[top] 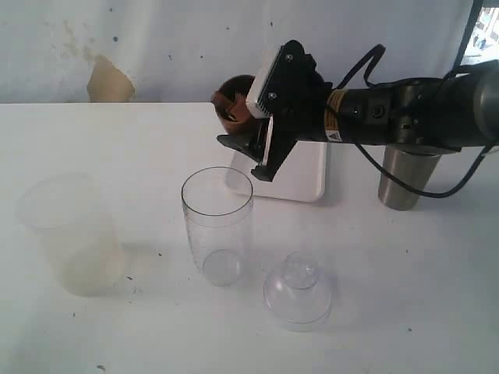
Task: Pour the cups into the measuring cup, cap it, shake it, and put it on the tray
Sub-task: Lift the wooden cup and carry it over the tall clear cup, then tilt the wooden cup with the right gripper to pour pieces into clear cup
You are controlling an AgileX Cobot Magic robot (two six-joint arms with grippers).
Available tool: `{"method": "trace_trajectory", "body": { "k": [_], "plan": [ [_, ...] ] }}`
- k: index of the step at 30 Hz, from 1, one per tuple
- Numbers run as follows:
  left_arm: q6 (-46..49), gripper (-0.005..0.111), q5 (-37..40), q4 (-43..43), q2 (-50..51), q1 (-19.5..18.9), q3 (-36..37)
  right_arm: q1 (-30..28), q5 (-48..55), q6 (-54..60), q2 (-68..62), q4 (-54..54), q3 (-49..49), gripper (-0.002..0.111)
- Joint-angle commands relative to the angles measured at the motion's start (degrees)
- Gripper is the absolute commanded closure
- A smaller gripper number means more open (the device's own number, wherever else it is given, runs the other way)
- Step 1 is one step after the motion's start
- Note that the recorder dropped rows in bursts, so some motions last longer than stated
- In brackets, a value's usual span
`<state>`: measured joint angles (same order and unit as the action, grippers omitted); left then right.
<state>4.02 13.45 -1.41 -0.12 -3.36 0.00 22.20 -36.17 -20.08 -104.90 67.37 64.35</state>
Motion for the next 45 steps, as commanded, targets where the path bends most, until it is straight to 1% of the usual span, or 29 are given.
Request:
{"method": "trace_trajectory", "body": {
  "k": [1,10,17,23,28,32,38,45],
  "plan": [
    [-0.1,0.107,-0.2,0.5,0.1,0.0,0.0,0.0,-0.7,-0.2,2.2,3.7,0.4,0.108],
    [-0.1,0.107,-0.2,0.5,0.1,0.0,0.0,0.0,-1.0,-0.9,3.2,13.6,0.2,0.108],
    [-0.1,0.107,-0.2,0.5,0.1,0.0,0.0,0.0,-1.0,-0.5,3.2,13.6,0.2,0.108],
    [-0.1,0.107,-0.2,0.5,0.1,0.0,0.0,0.0,-1.0,6.6,3.2,13.6,0.2,0.108],
    [-0.1,0.107,-0.2,0.5,0.1,0.0,0.0,0.0,-1.1,8.6,3.2,13.6,0.2,0.108],
    [-0.1,0.107,-0.2,0.5,0.1,0.0,0.0,0.0,-1.1,12.6,3.2,13.6,0.2,0.108],
    [-0.1,0.107,-0.2,0.5,0.1,0.0,0.0,0.0,-1.1,12.6,3.2,13.6,0.2,0.108],
    [-0.1,0.107,-0.2,0.5,0.1,0.0,0.0,0.0,-0.8,15.5,3.2,13.3,0.2,0.108]
  ]
}}
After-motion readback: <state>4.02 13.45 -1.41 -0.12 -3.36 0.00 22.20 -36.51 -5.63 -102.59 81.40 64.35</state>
